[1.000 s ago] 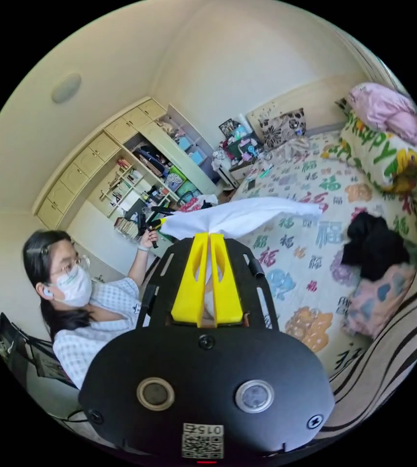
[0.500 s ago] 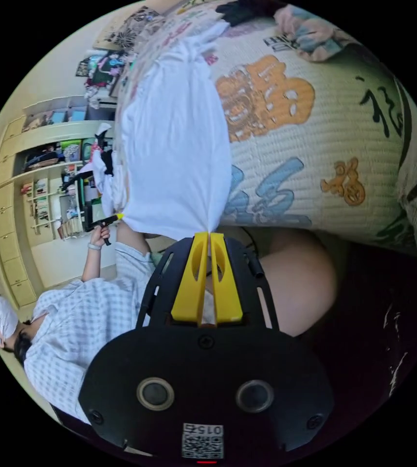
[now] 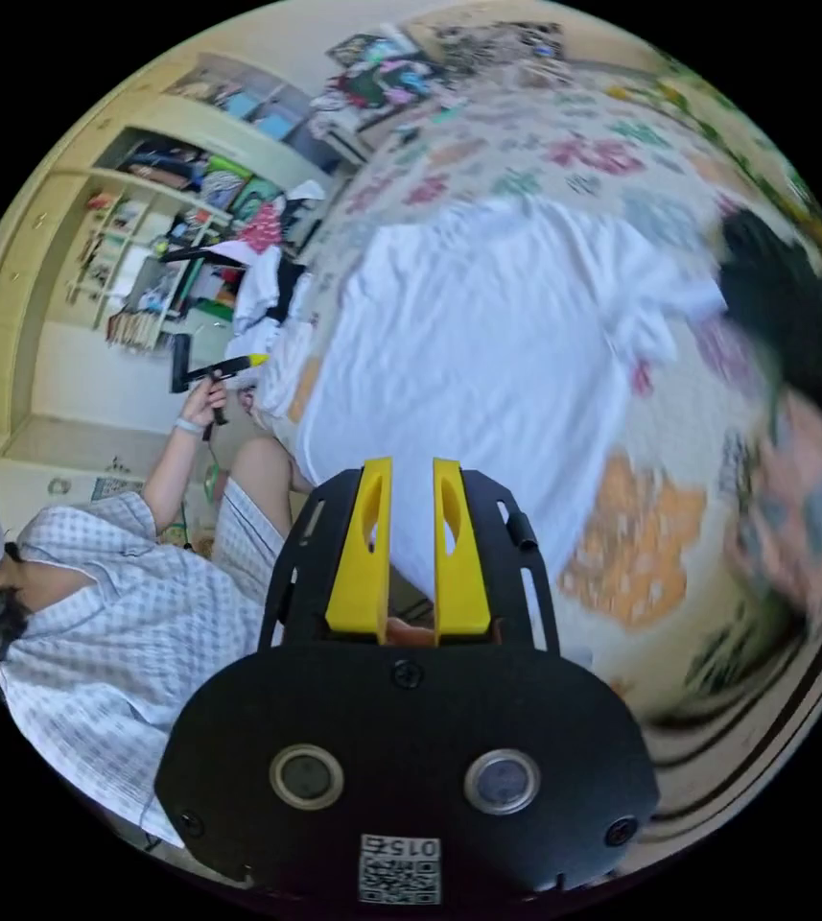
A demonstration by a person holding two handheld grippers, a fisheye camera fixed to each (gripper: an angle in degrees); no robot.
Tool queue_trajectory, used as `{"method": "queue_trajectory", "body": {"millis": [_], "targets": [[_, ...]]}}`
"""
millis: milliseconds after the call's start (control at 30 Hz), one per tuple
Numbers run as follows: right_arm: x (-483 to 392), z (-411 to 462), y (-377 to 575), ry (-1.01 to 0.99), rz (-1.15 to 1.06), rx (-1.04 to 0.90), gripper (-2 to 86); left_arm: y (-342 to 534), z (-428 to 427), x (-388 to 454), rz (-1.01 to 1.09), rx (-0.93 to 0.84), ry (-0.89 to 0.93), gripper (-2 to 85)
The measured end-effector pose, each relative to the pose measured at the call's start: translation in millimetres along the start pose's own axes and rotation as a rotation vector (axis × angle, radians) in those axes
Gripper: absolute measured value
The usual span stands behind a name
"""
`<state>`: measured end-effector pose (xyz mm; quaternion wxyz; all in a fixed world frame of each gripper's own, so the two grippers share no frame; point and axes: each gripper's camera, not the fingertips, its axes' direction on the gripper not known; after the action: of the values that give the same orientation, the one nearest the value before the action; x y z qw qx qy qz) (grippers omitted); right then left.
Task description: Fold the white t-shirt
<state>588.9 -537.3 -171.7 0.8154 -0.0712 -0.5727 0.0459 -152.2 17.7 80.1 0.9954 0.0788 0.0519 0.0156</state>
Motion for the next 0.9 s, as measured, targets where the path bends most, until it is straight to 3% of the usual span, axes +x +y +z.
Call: {"method": "queue_trajectory", "body": {"millis": [267, 400, 533, 700, 900], "targets": [[-46.2, 117.7, -291.8, -0.079, -0.318, -0.032, 6.2, -111.5, 104.8, -71.7, -0.19, 0.137, 0.089, 9.1], [-64.6, 207.4, -397.3, -0.116, -0.333, -0.169, 9.0, -104.8, 141.6, -70.0, -0.196, 0.13, 0.141, 0.8], [-85.3, 289.5, -453.8, -0.075, -0.365, -0.337, 10.9, -69.9, 139.2, -23.7, -0.052, 0.206, 0.058, -0.5], [-74.2, 401.0, -499.0, 0.097, -0.287, -0.635, 12.4, -45.8, 148.0, -3.5, -0.021, 0.196, -0.027, -0.7], [-54.3, 449.9, -521.2, 0.188, -0.268, -0.701, 3.1, -37.1, 165.3, -19.1, -0.086, 0.158, 0.04, -0.6]]}}
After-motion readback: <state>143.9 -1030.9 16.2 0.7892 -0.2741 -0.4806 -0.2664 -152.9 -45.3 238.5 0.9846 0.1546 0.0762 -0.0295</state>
